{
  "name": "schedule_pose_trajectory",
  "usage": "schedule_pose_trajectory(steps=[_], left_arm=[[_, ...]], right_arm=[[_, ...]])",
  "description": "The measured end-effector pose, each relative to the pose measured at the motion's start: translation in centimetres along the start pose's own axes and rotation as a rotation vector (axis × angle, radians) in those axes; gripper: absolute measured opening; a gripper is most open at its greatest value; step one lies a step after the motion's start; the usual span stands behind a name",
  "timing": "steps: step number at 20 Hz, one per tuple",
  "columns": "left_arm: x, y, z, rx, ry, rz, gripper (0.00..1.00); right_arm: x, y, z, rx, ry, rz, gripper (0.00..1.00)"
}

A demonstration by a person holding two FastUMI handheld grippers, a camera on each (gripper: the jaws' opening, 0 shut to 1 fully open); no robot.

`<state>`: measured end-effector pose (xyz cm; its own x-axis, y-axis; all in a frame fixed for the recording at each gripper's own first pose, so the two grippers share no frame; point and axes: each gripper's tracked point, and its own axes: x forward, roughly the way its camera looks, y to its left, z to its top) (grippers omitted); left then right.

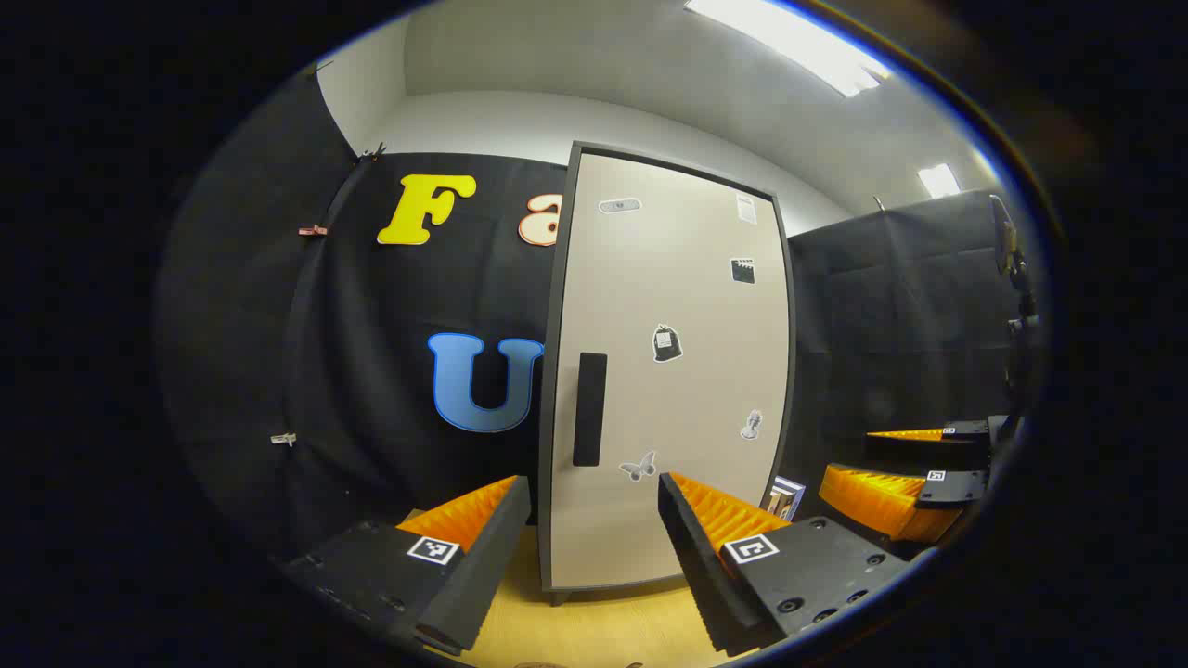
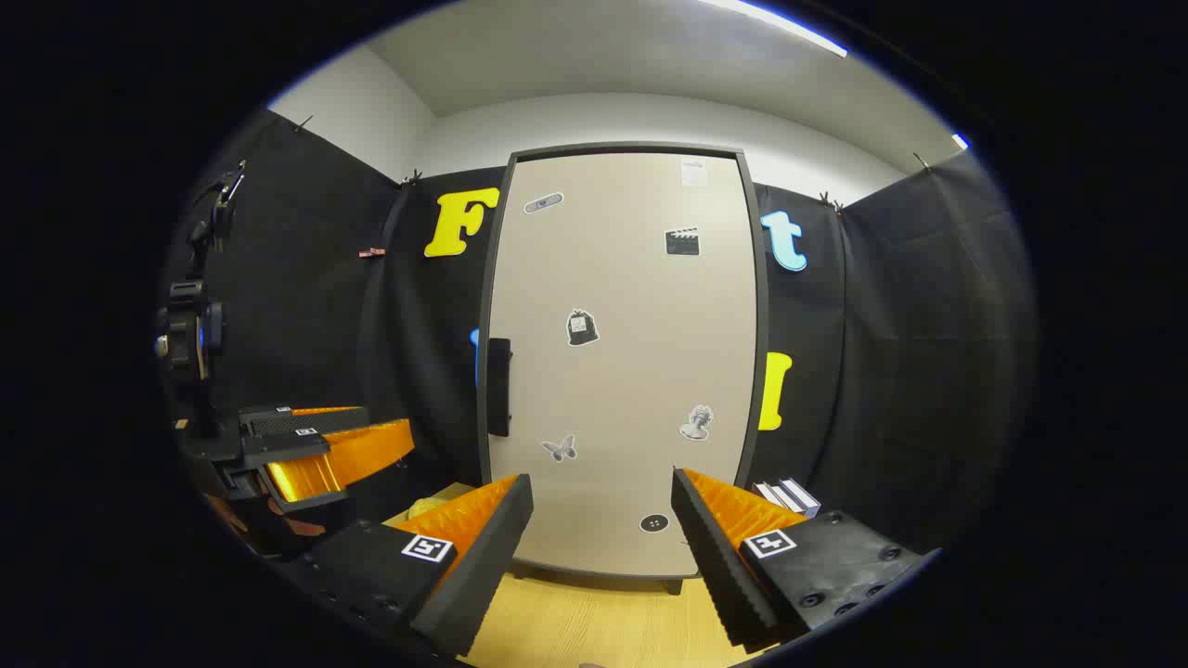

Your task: Open the cabinet door with the right hand, grasp the bottle in the cabinet with the left hand and place it on the coaster, then close the cabinet door with the right hand.

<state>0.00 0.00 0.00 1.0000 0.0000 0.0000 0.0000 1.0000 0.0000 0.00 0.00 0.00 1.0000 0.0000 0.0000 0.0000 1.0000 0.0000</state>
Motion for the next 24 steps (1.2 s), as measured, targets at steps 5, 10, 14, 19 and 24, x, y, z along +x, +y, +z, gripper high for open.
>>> schedule_pose_trajectory(steps=[5, 10, 14, 19, 24], left_arm=[[0.3, 0.8, 0.1, 0.014, -0.006, 0.008, 0.9], [0.9, 0.8, 0.3, 0.018, -0.001, 0.002, 0.9], [1.0, 0.3, 0.4, 0.046, 0.003, 0.054, 0.9], [0.9, -0.8, -0.7, 0.012, 0.016, 0.14, 0.9], [1.2, -2.2, -0.7, -0.02, 0.006, 0.189, 0.9]], right_arm=[[0.8, 0.5, -0.1, 0.005, 0.002, 0.006, 0.97], [1.5, 0.4, -0.1, 0.005, 0.007, 0.013, 0.98], [1.8, -0.2, -0.3, 0.004, 0.017, 0.064, 0.97], [2.2, -2.6, -0.9, -0.007, 0.026, 0.128, 0.97], [2.9, -3.9, -0.7, 0.014, 0.018, 0.199, 0.97]])
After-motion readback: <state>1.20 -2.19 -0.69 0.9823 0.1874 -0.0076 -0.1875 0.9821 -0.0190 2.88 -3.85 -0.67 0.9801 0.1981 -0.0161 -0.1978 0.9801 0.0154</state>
